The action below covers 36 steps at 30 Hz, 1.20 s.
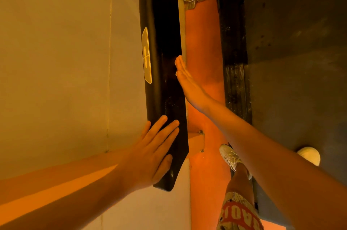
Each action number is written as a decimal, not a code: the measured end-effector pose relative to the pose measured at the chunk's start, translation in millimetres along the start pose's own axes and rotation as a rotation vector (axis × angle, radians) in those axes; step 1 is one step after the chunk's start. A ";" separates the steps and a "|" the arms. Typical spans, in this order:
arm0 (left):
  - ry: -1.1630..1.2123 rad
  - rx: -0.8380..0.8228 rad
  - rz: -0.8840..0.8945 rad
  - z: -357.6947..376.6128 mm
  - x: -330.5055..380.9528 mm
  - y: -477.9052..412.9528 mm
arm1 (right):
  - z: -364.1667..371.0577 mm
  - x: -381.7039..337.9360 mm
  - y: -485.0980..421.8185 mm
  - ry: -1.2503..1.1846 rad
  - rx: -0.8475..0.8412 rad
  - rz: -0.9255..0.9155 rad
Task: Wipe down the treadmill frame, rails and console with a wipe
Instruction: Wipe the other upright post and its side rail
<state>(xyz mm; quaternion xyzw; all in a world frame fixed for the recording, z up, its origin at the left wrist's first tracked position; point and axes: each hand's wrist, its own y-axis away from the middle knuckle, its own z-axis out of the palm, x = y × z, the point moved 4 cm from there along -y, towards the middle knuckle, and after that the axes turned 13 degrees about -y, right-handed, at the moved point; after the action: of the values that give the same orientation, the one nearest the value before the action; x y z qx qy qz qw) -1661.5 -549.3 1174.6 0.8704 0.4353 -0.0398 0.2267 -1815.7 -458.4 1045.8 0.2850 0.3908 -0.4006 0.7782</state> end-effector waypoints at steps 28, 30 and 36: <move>0.115 0.180 0.019 14.7 3.1 -0.2 | 12.1 -20.1 -12.3 0.078 0.126 -0.110; 0.126 0.202 0.027 13.8 3.8 -1.0 | 9.3 -20.9 -15.3 0.080 0.180 -0.055; 0.124 0.247 0.059 12.2 2.4 -3.7 | 31.3 -37.7 -8.4 0.042 0.195 -0.176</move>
<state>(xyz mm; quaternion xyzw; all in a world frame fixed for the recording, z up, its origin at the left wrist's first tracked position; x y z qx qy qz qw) -1661.3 -550.8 1161.8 0.9049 0.4145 -0.0328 0.0915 -1824.9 -471.3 1092.9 0.3325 0.3896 -0.4973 0.7002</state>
